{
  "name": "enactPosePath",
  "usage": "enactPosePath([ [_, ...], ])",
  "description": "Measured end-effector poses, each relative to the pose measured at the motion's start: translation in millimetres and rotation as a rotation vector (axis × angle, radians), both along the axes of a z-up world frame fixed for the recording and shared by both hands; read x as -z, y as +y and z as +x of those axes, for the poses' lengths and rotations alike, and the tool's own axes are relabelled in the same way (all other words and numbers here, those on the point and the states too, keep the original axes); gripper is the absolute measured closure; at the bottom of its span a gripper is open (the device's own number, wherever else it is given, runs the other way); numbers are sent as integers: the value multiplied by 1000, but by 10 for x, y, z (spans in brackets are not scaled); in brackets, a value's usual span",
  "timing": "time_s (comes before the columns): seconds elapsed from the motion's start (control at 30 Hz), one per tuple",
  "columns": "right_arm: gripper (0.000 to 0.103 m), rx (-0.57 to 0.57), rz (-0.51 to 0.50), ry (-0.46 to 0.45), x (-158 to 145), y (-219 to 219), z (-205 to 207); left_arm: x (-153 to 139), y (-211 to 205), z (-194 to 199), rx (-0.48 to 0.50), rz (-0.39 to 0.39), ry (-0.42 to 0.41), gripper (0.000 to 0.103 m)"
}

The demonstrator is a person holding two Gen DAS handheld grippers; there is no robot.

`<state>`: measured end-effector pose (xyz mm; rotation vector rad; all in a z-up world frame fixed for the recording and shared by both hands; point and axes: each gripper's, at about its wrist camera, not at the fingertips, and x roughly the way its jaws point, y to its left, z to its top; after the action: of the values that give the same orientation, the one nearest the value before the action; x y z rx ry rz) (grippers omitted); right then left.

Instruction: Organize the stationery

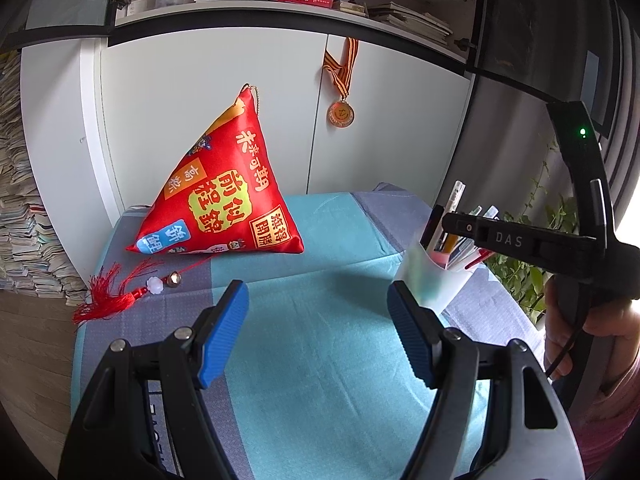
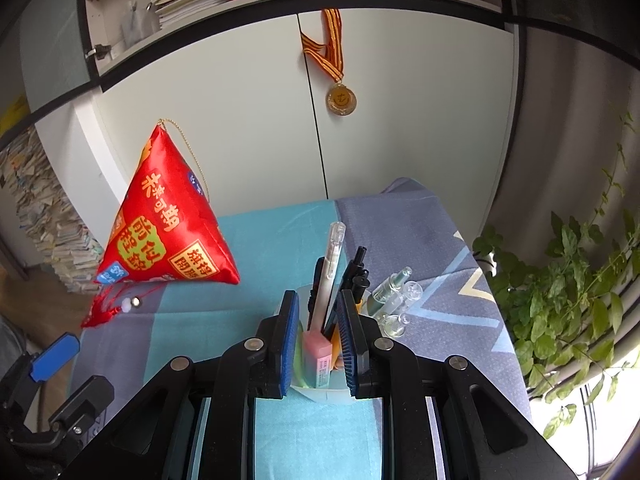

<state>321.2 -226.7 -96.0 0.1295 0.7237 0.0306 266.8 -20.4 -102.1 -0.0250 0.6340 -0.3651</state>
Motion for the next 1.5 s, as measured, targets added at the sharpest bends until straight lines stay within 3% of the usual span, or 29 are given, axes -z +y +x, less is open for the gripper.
enactPosePath([
  [0.33, 82, 5, -31, -21, -104, 29, -125, -4, -35, -3, 0, 4, 10, 31],
  [0.5, 82, 2, -51, -48, -216, 27, -304, -69, -76, -61, -10, -1, 17, 24],
  [0.87, 79, -18, -92, -134, -575, 18, -872, -446, -198, -497, -15, 34, -78, 15],
  [0.97, 64, -16, -111, -178, -682, 50, -1072, -553, -212, -655, -20, 37, -106, 12],
  [1.03, 45, -4, -128, -215, -734, 80, -1214, -613, -215, -773, -29, 40, -118, 10],
  [1.13, 31, 11, -145, -285, -829, 126, -1485, -686, -223, -947, -46, 47, -132, 9],
  [1.33, 20, -12, -94, -318, -1022, 103, -1972, -830, -219, -1319, -112, 80, -151, 2],
  [1.5, 18, -20, -56, -335, -1066, 65, -2347, -944, -234, -1688, -144, 122, -202, 1],
])
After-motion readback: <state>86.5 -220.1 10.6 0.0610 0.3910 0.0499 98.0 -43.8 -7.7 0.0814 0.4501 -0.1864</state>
